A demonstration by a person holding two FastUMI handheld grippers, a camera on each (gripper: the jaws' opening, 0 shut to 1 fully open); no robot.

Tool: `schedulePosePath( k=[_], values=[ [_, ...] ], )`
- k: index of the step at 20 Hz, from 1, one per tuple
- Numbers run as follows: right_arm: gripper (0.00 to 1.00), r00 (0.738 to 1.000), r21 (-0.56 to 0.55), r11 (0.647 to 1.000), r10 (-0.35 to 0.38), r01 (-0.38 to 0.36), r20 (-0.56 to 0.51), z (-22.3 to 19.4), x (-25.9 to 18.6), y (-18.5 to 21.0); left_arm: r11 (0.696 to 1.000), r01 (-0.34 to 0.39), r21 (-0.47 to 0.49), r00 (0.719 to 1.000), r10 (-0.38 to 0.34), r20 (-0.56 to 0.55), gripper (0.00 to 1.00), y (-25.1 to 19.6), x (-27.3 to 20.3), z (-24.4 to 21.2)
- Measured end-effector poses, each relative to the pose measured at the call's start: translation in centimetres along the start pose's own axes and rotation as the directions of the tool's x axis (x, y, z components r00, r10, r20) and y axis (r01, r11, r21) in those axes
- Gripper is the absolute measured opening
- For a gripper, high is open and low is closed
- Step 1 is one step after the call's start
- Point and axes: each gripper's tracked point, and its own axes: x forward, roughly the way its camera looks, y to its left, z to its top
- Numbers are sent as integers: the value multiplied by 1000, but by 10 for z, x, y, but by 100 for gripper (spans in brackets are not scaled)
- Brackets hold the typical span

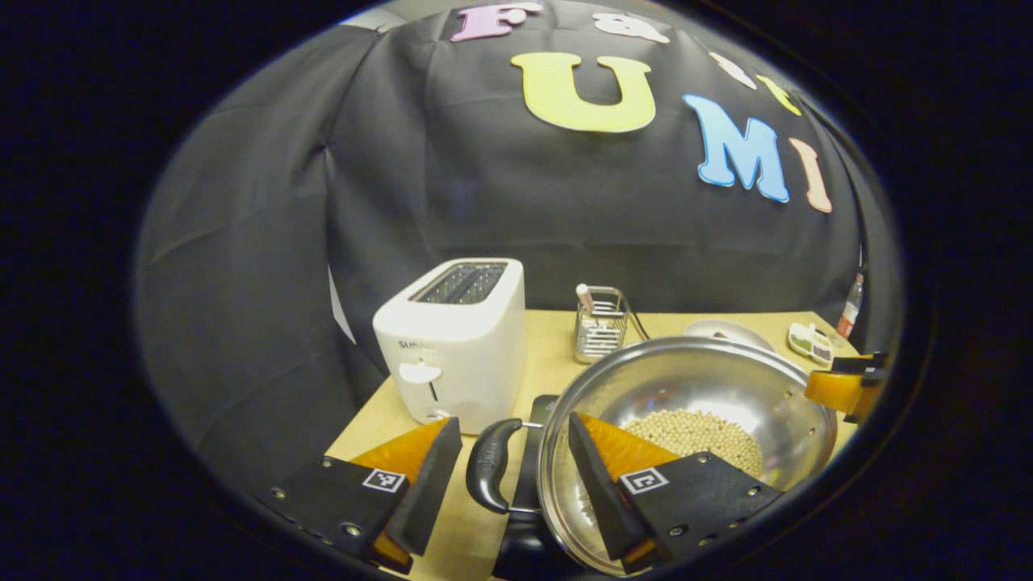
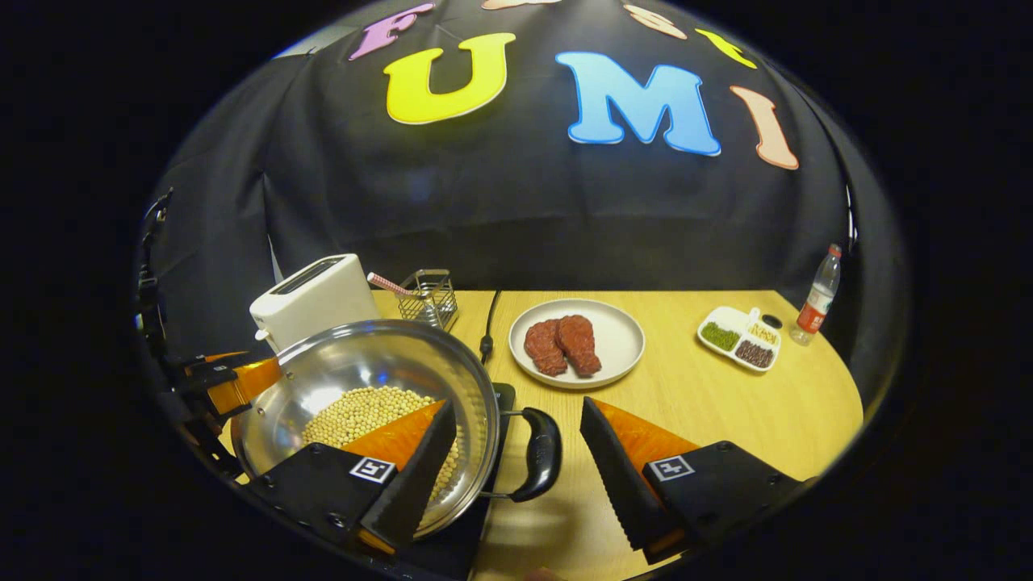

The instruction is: First push the handle of the pot to place it horizontally, then grasp the pot with both hands and set it on the induction cooktop.

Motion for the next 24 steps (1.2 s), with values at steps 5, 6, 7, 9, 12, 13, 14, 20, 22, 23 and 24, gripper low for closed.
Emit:
schedulePosePath(
  k=[5,6,7,9,12,13,14,20,22,23,24],
  values=[
    [98,988,-38,999,-32,38,149,42,-49,-39,999,-30,-17,989,32,148,79,-20,-46,56],
    [98,983,-43,998,-46,54,178,50,-61,-51,1000,-28,-14,984,30,174,80,-30,-57,64],
    [98,978,-47,997,-58,68,198,54,-73,-63,1000,-29,-10,980,30,199,77,-40,-68,73],
    [98,967,-51,993,-93,108,235,62,-96,-89,1000,-15,-4,968,15,252,80,-64,-91,93],
    [98,943,-41,989,-121,140,310,76,-132,-117,1000,13,21,948,-19,317,77,-107,-128,114],
    [98,938,-40,989,-120,141,326,77,-143,-124,999,28,24,943,-34,332,78,-122,-141,119],
    [98,933,-46,989,-118,142,340,79,-156,-131,999,38,27,937,-45,346,77,-138,-154,122],
    [98,911,-50,990,-98,128,400,80,-232,-171,999,52,16,903,-54,427,77,-199,-239,143],
    [98,897,-46,990,-102,135,429,83,-259,-186,998,64,15,892,-64,447,77,-216,-267,146],
    [98,890,-49,989,-106,142,444,83,-272,-193,998,63,20,888,-65,456,83,-223,-281,148],
    [98,883,-53,988,-108,148,456,82,-285,-200,998,64,25,884,-68,462,80,-229,-293,148]
  ],
)
